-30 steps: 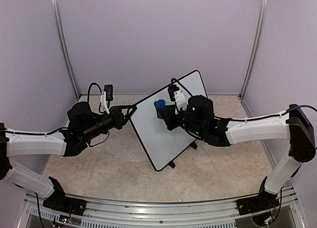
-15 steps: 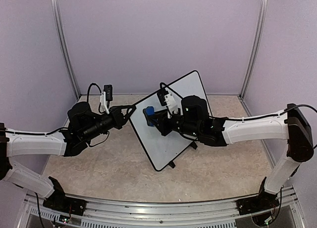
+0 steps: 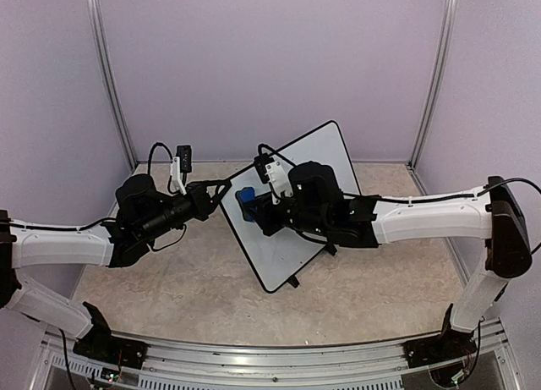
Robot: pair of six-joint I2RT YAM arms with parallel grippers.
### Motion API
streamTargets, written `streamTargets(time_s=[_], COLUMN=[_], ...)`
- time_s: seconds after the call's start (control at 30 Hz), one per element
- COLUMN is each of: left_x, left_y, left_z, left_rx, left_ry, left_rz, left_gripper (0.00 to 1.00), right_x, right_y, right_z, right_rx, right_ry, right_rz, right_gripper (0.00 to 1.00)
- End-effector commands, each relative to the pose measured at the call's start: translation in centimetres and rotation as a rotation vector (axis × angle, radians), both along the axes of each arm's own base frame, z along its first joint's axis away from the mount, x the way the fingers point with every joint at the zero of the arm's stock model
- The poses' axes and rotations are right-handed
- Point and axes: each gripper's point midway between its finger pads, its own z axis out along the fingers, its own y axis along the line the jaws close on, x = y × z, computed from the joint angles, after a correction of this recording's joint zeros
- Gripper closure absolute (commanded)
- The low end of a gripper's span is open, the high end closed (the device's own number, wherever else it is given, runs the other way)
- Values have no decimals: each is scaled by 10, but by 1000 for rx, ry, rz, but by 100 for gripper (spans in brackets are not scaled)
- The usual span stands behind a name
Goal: Erase the whiteboard
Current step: Erase the whiteboard at the center of the board.
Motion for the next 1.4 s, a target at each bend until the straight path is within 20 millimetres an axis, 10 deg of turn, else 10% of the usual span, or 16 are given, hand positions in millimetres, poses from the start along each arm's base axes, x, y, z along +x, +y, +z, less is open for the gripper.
streamTargets(time_s=[0.0, 0.5, 1.03, 1.37], left_x=[-54, -54, -53, -53], left_y=[-36, -36, -37, -35], left_z=[-43, -43, -45, -44], left_rx=[128, 130, 131, 130], left_ry=[46, 46, 51, 48], left_rz=[-295, -296, -298, -291], left_gripper=[100, 100, 100, 100], right_x=[46, 132, 59, 90], right_y=[-59, -136, -48, -98], right_z=[-38, -7, 15, 4], right_rx=[-125, -81, -21, -32], right_ry=[58, -23, -89, -25], right_rz=[-216, -352, -34, -222], right_gripper=[77, 76, 76, 76])
